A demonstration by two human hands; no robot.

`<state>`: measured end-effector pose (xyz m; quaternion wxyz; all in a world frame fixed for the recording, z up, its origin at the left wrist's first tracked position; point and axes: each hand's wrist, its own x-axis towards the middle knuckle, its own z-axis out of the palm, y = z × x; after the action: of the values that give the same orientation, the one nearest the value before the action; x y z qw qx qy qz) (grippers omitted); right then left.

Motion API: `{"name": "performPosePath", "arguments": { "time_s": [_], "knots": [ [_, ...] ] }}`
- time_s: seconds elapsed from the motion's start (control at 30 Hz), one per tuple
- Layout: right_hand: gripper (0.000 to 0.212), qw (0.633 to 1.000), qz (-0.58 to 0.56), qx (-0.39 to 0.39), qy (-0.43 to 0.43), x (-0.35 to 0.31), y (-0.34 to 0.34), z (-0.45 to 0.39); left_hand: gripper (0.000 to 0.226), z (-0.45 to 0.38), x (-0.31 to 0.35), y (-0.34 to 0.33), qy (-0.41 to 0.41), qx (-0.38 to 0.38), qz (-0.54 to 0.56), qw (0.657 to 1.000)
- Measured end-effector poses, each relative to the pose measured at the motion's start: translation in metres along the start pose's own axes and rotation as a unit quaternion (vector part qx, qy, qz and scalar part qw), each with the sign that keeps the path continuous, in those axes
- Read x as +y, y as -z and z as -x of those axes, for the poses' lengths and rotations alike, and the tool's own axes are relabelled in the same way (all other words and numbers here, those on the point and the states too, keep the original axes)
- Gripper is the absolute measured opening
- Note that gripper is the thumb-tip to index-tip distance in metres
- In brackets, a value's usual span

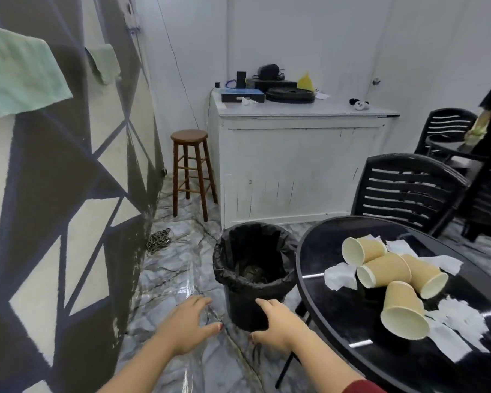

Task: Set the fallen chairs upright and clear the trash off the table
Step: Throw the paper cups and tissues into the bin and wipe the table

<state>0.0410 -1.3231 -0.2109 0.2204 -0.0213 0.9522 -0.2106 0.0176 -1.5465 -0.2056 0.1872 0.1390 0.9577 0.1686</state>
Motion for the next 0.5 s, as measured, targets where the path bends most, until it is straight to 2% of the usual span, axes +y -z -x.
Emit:
{"name": "performPosePath", "arguments": {
  "time_s": [0.1,0.2,0.27,0.3,0.37,0.47,0.5],
  "knots": [
    [0.083,1.000,0.004,0.014,-0.018,0.015,0.012,-0.015,0.072,-0.027,0.013,0.005,-0.033,-0.009,-0.001,0.999],
    [0.084,0.999,-0.007,0.023,-0.034,0.034,0.027,-0.030,0.083,-0.059,0.026,0.009,-0.049,-0.021,0.009,0.999],
    [0.084,0.998,-0.024,0.038,-0.046,0.048,0.040,-0.041,0.080,-0.085,0.037,0.013,-0.060,-0.024,0.013,0.998],
    [0.085,0.997,-0.032,0.047,-0.052,0.055,0.048,-0.046,0.083,-0.099,0.044,0.017,-0.065,-0.028,0.011,0.997],
    [0.086,0.995,-0.044,0.062,-0.066,0.069,0.063,-0.054,0.102,-0.125,0.061,0.025,-0.077,-0.041,0.006,0.996],
    [0.085,0.992,-0.049,0.079,-0.080,0.092,0.086,-0.062,0.105,-0.162,0.094,0.031,-0.103,-0.047,0.010,0.994],
    [0.084,0.991,-0.050,0.087,-0.085,0.100,0.093,-0.063,0.113,-0.173,0.104,0.032,-0.114,-0.045,0.014,0.992]
  ]
}}
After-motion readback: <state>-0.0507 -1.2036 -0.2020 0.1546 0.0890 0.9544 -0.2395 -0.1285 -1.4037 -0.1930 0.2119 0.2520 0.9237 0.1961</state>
